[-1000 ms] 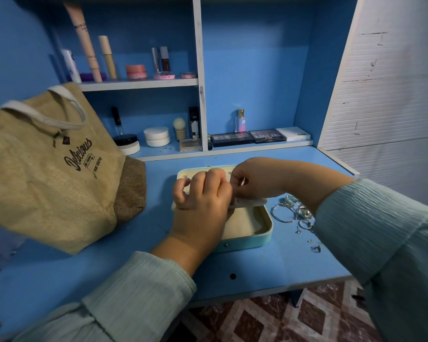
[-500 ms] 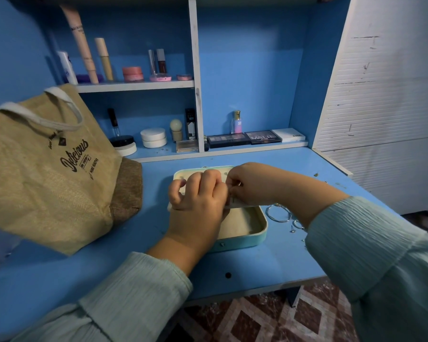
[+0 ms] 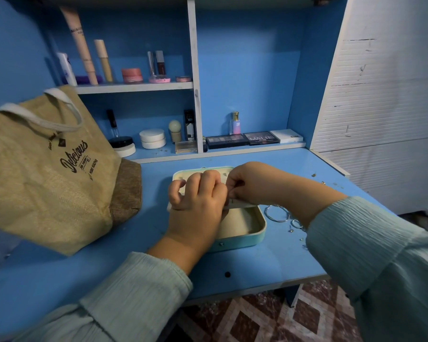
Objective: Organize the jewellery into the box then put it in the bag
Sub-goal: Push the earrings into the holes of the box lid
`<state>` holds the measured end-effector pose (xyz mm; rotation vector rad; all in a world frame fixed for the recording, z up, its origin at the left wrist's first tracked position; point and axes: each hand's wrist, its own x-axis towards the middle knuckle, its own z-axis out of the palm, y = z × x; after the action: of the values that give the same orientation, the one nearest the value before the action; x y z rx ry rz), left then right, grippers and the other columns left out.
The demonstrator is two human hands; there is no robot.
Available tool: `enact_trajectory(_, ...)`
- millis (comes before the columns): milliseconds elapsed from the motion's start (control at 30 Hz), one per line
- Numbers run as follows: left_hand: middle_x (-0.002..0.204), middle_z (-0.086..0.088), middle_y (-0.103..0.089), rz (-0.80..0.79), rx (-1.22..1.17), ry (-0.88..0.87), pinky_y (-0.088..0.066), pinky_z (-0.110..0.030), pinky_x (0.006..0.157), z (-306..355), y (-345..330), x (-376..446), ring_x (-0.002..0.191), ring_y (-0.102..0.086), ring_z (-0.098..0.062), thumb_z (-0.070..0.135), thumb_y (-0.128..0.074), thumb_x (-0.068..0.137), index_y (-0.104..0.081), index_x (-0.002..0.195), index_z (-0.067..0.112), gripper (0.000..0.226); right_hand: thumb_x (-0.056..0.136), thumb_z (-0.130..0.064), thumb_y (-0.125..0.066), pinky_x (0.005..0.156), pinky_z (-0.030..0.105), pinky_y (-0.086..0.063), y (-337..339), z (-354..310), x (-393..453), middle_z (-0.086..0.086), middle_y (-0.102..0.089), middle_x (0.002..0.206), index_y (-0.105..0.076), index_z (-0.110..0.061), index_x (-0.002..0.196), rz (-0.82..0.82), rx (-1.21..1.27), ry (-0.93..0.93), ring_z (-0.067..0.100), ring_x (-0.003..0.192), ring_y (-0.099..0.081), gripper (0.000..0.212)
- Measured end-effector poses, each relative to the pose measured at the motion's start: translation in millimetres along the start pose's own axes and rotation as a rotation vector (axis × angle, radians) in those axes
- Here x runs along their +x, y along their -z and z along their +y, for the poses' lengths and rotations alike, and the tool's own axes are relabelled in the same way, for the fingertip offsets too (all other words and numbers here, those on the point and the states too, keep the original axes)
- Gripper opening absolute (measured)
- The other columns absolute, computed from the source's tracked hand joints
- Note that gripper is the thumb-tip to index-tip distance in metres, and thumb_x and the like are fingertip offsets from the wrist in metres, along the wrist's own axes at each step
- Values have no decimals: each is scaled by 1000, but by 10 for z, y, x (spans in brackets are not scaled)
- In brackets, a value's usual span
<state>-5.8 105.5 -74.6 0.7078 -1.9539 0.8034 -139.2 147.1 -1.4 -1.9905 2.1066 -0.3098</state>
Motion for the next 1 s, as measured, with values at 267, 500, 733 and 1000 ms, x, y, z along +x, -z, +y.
enact_trajectory(267, 86, -4, -62, -53, -15, -10, -21, -33, 71, -13, 14, 9, 84, -38, -21, 3, -65, 57, -64, 73, 15, 20, 88, -14, -53, 56, 14, -32, 33, -6, 78, -16, -48, 72, -65, -20, 89, -53, -64, 15, 5, 68, -42, 14)
enact_trajectory(500, 85, -3, -62, -51, -11, 32, -23, -34, 73, -6, 11, 27, 84, -39, -21, 4, -44, 71, -63, 71, 17, 23, 89, -14, -55, 54, 10, -32, 82, 63, 46, -22, -51, 71, -69, -25, 93, -26, 68, 0, -1, 65, -45, 19)
enact_trajectory(733, 87, -4, -59, -139, -80, 51, -24, -36, 77, 4, 20, 28, 86, -38, -21, 10, -48, 69, -62, 71, 19, 17, 91, -15, -58, 66, 10, -38, 142, 223, -84, -13, -59, 92, -68, -23, 106, 79, 179, -32, 5, 86, -53, 20)
enact_trajectory(1000, 85, -4, -57, -398, -149, 127, -23, -36, 78, 54, 122, 77, 79, -53, -25, 17, -90, 39, -62, 70, 23, 42, 91, -18, -57, 75, 12, -37, 177, 459, -433, -14, -58, 95, -67, -24, 108, 99, 155, -111, 3, 86, -53, 21)
